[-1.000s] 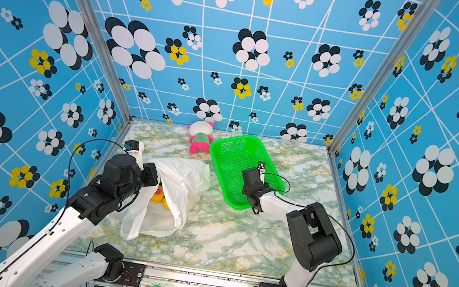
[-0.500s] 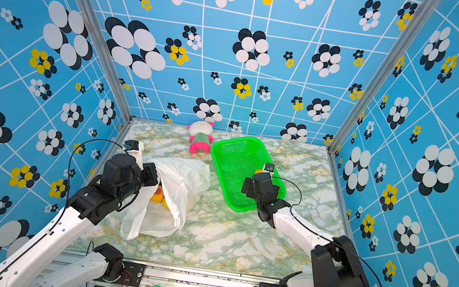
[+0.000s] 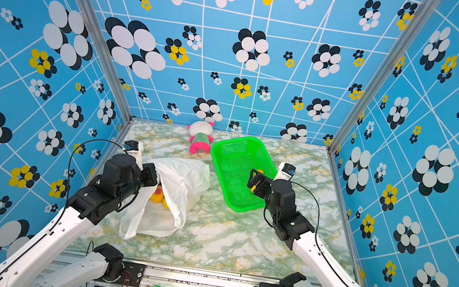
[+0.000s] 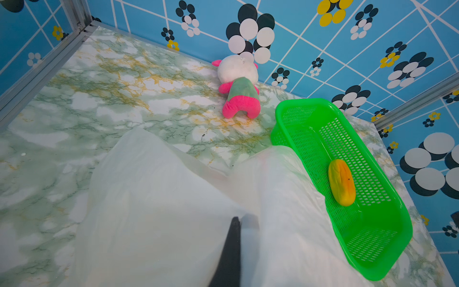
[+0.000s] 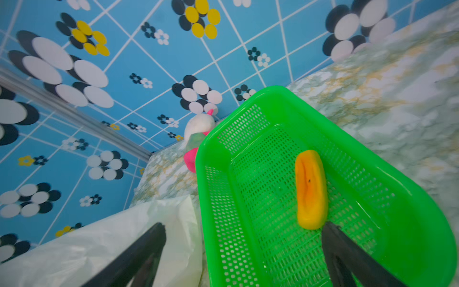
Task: Untie the knot of the plastic bag and take out the fruit
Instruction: 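Withdraw the right gripper from the basket back toward the robot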
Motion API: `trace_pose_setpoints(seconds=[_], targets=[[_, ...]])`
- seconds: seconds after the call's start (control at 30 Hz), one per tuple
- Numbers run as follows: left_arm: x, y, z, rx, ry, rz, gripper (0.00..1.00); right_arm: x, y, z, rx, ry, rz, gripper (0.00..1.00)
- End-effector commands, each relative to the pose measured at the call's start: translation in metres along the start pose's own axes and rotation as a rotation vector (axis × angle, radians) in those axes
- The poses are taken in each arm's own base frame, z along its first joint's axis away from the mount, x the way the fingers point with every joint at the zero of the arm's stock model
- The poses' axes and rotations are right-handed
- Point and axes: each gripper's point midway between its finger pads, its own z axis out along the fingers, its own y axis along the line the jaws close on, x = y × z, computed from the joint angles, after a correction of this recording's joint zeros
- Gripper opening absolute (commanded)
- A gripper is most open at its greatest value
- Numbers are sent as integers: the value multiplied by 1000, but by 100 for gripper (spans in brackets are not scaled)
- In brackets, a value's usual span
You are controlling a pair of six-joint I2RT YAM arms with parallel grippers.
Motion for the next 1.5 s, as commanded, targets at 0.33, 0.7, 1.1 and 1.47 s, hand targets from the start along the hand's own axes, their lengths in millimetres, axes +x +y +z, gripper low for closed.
trace_pose_setpoints(seconds=[0.33, 0.7, 1.1, 1.47], targets=[[-11, 2, -7, -15, -24, -11, 0, 42, 167, -93, -434, -24, -466, 67], [-10, 8, -3, -37, -7, -25, 0, 153, 286, -101, -550, 33, -595, 42], [-10, 12, -4, -44, -9, -39, 0, 212, 295, -65, -430, 0, -532, 42], [-11, 14, -5, -50, -8, -45, 0, 190, 329, -159, -527, -189, -715, 70]])
